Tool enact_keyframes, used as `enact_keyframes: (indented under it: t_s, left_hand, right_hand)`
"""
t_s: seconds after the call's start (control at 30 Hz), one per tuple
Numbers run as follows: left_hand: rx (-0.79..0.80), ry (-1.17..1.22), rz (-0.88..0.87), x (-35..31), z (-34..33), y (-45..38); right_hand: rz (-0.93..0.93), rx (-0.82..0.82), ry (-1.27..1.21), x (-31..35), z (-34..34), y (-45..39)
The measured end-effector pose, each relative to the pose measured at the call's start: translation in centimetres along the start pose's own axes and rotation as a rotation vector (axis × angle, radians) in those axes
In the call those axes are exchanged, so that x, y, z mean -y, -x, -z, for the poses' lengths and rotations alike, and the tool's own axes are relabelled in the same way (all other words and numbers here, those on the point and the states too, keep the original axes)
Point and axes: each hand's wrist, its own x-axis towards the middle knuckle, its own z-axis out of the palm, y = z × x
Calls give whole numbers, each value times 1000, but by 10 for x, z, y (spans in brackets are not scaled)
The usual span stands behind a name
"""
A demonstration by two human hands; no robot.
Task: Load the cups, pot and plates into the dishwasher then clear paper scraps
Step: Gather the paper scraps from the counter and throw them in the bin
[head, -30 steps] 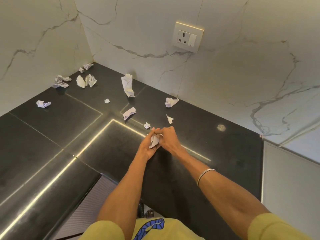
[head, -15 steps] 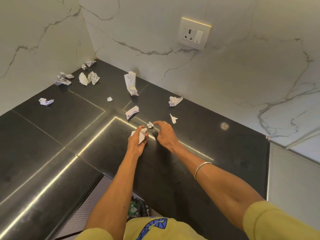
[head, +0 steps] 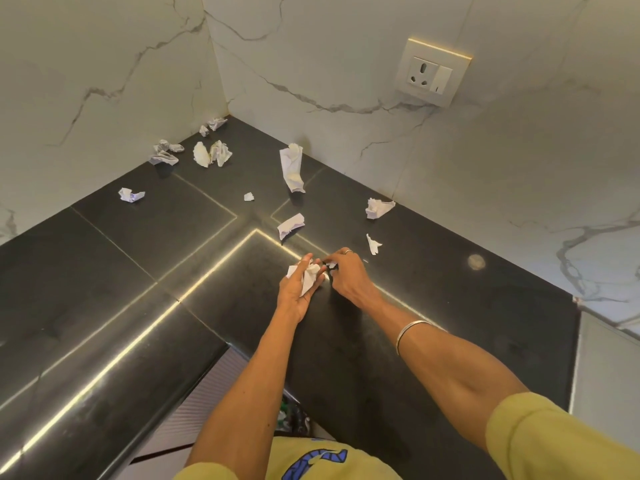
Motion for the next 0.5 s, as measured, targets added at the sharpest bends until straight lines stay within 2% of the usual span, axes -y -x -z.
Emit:
enact_keyframes:
  t_s: [0.1, 0.23, 0.37, 0.5]
  left_hand:
    - [-4, 19, 14, 0, 1, 1]
    - [-22, 101, 46, 0, -2, 3]
    - [-108, 281, 54, -1, -11, 4]
    - [-131, 267, 26, 2, -19, 0]
  right_hand:
    - [-54, -55, -44, -6, -1, 12]
    - [-117, -93, -236, -8, 7, 25]
    - [-56, -181, -421, 7, 16, 36]
    - [38, -224, -475, 24, 18, 43]
